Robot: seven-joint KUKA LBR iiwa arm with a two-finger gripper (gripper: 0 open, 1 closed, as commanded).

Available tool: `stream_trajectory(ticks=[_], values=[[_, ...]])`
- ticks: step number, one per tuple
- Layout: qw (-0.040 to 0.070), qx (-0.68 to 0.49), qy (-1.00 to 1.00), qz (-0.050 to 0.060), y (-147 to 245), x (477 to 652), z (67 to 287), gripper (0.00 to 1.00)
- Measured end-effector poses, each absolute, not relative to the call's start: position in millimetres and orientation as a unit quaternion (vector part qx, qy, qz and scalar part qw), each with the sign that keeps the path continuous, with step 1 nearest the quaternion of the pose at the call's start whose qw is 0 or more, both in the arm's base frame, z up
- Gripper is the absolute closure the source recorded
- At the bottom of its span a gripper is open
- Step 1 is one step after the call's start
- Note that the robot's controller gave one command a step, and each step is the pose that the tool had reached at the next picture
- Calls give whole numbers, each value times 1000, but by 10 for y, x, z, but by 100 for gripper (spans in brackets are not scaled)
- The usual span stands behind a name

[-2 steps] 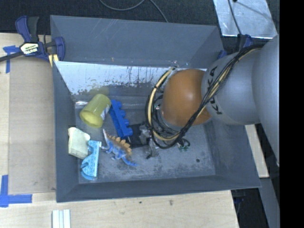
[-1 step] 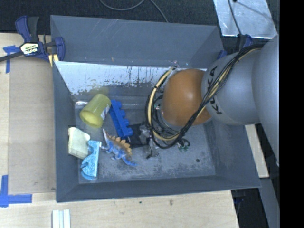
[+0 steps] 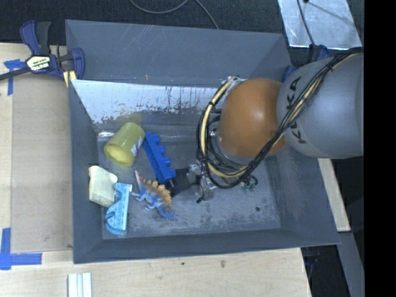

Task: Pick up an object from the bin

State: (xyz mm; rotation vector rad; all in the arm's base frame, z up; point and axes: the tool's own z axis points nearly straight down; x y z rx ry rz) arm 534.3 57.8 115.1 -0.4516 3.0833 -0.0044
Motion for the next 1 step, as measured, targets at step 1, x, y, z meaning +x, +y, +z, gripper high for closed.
stream_trajectory(ticks=[1], values=[[17, -139, 990, -2, 572, 5511, 1821, 100]])
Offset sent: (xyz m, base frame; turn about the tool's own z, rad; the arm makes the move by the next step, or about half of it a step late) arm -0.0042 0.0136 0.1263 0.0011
